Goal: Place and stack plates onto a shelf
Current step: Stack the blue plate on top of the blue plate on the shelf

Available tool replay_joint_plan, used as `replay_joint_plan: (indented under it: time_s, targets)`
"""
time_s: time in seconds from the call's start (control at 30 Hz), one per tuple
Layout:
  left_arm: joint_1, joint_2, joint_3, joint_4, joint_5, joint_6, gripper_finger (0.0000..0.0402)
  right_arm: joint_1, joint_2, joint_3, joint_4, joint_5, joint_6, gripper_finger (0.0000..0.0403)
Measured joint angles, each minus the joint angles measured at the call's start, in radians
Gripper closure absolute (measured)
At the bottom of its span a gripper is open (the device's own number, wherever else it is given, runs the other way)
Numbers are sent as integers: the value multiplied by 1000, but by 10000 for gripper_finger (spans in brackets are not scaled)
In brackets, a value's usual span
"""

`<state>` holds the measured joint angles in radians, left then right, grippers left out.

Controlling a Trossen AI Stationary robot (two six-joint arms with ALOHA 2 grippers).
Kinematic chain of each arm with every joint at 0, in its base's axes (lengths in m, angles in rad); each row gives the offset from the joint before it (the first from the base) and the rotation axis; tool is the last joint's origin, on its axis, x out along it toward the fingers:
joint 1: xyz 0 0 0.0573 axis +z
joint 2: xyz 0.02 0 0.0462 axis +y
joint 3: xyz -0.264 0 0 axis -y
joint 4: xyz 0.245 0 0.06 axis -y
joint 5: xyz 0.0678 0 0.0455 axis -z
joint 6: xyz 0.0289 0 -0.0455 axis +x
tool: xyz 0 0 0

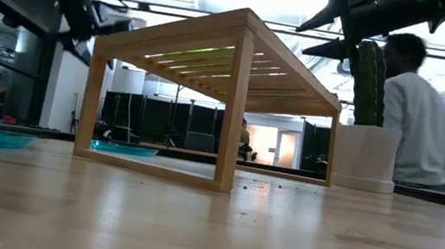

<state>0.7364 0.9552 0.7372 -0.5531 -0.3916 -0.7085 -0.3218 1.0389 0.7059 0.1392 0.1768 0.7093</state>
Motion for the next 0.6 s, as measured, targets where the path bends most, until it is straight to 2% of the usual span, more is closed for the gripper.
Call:
replay_joint_plan:
  time_s: [0.13,0.23,0.3,0.47,0.6]
  targets:
    - [4,25,-163,149,24,-175,234,-34,0,0,-4,-59,-11,199]
    - [5,29,-302,327,24,-352,234,-49,0,0,-7,-107,-25,199]
    - [8,39,-364,438,29,-409,234,-56,0,0,-15,-123,-44,199]
    - [16,136,-405,477,27,-455,234,-72,0,0,-48,-125,-62,199]
    - [32,229,-402,575,36,-442,234,-78,0,0,-58,-125,-64,199]
